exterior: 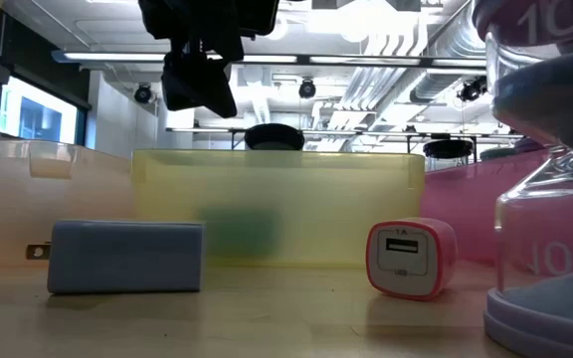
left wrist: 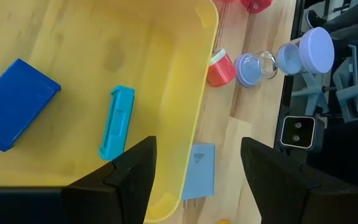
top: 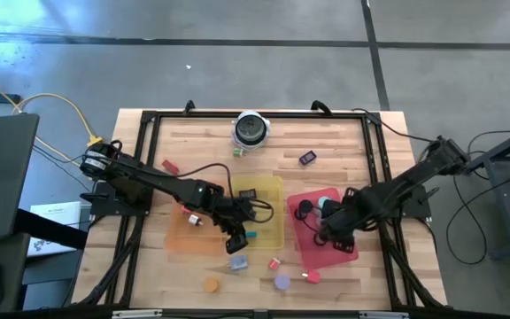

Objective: Pick & Place Office items
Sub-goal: Put the pink charger adaptor into the orange bin

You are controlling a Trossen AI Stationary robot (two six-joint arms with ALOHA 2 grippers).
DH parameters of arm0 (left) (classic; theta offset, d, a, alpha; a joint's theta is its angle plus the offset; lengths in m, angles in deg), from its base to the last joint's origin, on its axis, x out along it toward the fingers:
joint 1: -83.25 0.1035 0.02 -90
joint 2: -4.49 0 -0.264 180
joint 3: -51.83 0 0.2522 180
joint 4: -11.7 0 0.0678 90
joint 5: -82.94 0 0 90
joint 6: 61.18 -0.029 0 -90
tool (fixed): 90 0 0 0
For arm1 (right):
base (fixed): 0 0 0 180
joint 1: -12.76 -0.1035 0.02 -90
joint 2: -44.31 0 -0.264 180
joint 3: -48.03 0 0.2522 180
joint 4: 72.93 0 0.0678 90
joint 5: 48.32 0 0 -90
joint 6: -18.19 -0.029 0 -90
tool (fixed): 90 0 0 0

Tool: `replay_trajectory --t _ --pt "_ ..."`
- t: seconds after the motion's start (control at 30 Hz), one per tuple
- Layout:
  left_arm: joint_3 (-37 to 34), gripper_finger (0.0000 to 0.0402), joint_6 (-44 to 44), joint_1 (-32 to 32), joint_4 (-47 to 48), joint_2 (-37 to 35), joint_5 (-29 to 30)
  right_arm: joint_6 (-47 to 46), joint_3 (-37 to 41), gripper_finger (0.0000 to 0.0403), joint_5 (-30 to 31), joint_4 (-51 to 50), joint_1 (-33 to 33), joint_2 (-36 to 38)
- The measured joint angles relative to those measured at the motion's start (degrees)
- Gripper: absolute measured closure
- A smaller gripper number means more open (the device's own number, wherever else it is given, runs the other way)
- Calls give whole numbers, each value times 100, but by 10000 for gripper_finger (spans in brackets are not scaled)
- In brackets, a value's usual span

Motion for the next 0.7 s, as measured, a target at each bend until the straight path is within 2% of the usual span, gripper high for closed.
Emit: replay_trajectory --t 0.17,0.3,0.47,0.63,0.7 --pt "0 174 144 -80 -1 0 34 -513 -692 85 -31 196 -308 192" --pt "0 174 316 -222 -1 0 52 -1169 -1059 85 -136 610 -817 292" --pt "0 174 661 -424 2 -15 -233 -2106 -1130 85 -99 1951 -1876 400" --pt "0 174 1164 -559 -6 -53 -414 -2058 -1130 85 789 3817 -2966 166" --pt "0 174 1361 -600 -58 -61 -416 -1946 -1130 85 1134 4268 -3277 26"
